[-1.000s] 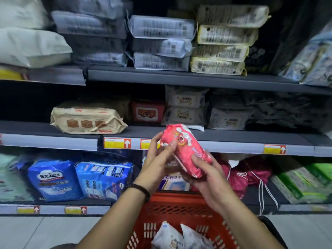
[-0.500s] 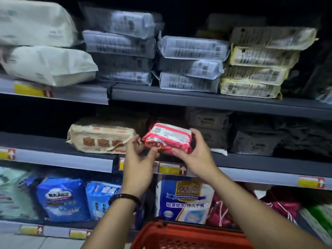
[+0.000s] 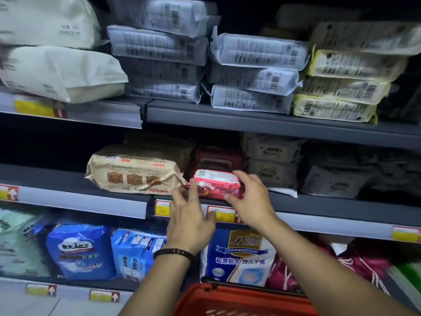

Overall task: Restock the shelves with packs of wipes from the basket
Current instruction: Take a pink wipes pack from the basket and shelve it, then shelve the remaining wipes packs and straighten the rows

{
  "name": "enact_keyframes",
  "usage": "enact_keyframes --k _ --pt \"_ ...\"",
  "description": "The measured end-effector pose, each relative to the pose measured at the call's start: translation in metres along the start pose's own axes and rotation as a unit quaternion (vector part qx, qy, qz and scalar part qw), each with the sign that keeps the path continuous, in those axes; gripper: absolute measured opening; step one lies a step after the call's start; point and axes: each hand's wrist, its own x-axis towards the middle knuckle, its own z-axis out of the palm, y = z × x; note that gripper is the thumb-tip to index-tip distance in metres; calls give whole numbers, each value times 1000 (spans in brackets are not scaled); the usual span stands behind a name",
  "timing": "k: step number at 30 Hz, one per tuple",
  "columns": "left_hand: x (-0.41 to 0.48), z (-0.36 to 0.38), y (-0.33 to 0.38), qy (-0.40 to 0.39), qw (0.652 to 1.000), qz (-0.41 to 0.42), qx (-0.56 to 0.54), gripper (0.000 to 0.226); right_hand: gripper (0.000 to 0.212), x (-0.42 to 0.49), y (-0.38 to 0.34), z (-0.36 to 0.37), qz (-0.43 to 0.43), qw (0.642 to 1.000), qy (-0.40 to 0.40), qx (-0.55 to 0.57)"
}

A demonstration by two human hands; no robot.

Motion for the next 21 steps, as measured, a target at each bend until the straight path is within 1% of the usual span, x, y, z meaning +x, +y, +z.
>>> enact_keyframes --k 2,4,5,7,9,11,12,14,16,17,18,19,20,21 --pt "-2 -1 3 9 1000 -11 -28 90 77 -4 2 -11 -14 999 -44 -1" --pt "-5 -3 4 30 998 -11 -48 77 75 -14 5 -25 -24 998 -52 2" --pt "-8 -3 5 38 998 -7 -47 71 68 -23 8 -32 -31 999 -43 1" --pt "-16 1 6 31 999 9 -19 62 47 -46 21 -43 -39 999 -14 6" --pt "-26 10 7 -21 999 39 19 48 25 -74 41 -49 -39 999 8 34" --pt "-40 21 9 -114 988 74 76 32 13 -108 71 -45 -14 998 -1 56" --pt "-49 28 10 -171 975 87 112 28 11 -129 91 -39 18 997 -27 69" --pt "-71 47 7 -304 930 93 184 32 9 -179 133 -21 126 982 -92 103" --pt "-93 69 0 -414 874 93 238 38 19 -229 178 5 245 955 -162 48" --pt "-103 80 -6 -452 849 91 259 40 18 -251 198 19 291 930 -223 0" --pt "-113 91 -12 -481 829 83 273 41 11 -269 212 28 322 905 -274 -38" --pt "-121 102 -17 -502 814 74 284 42 14 -282 225 37 348 882 -313 -51" --pt "-127 110 -19 -515 802 66 295 43 27 -289 233 41 364 866 -340 -52" --pt "-133 119 -22 -521 796 55 303 46 36 -292 236 42 381 854 -353 -44"
